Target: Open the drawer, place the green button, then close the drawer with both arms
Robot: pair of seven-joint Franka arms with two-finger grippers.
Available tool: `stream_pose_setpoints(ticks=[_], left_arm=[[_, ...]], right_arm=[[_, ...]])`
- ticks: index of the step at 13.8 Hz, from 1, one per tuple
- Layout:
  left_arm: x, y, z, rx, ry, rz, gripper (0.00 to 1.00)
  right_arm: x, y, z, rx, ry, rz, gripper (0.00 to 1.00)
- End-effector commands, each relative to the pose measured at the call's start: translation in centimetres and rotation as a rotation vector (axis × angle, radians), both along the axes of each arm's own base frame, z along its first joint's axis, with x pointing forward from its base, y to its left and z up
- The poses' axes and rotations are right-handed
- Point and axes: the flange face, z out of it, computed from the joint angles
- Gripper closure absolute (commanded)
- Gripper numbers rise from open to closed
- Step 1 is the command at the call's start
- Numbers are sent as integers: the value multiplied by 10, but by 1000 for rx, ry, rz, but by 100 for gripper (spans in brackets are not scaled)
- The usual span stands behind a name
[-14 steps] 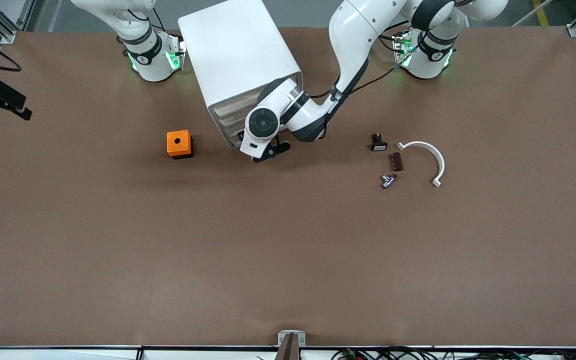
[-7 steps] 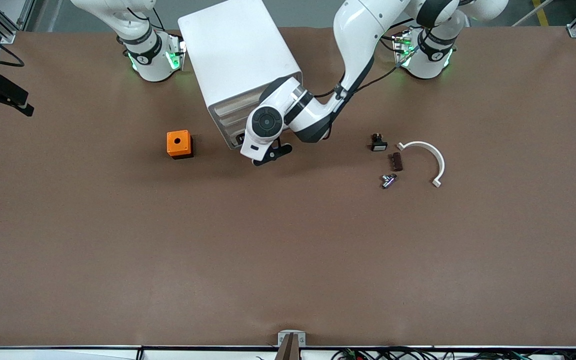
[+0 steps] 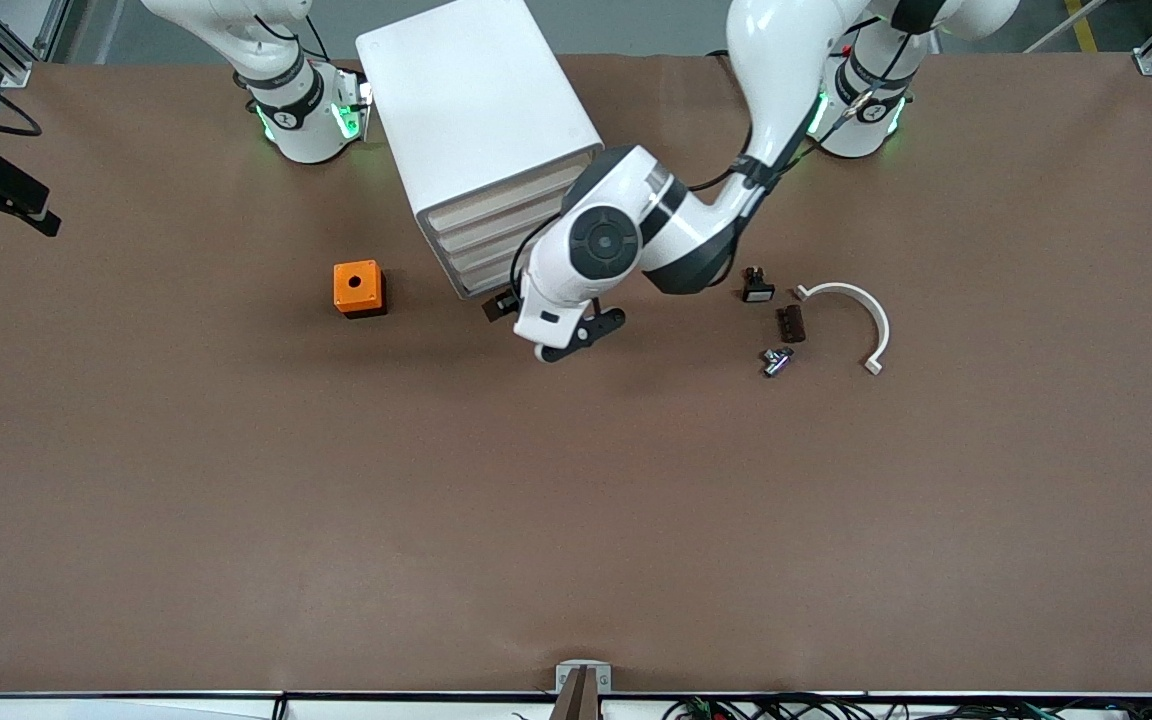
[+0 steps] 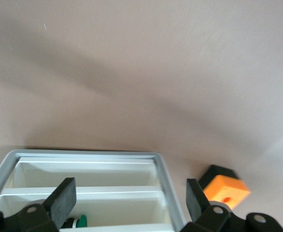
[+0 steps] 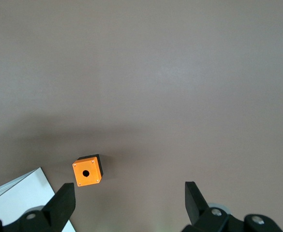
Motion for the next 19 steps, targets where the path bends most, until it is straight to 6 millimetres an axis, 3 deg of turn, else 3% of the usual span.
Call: stream_pose_setpoints(ticks=[1,5,7,10,12,16,19], left_arm=[[28,40,35,-23,-18,71,0],[85,116,70,-48,-59,203,0],[109,154,74,-48,-66,264,0],[132,194,74,-1,-104,301,0],[143,216,73,53,-144,303,0],[153,238,72,59,-146,332,0],[155,240,70,57,-147,330,0]], right_arm=[[-7,0,2,4,-13,-9,0],[-7,-1,1,4,-11,-11,0],[-7,-1,1,4,-11,-11,0],[-7,-1,1,4,-11,-11,0],[-7,-1,1,4,-11,-9,0],[-6,-1,1,0,-14,-10,0],[-5,1,3,-6,-24,-4,0]])
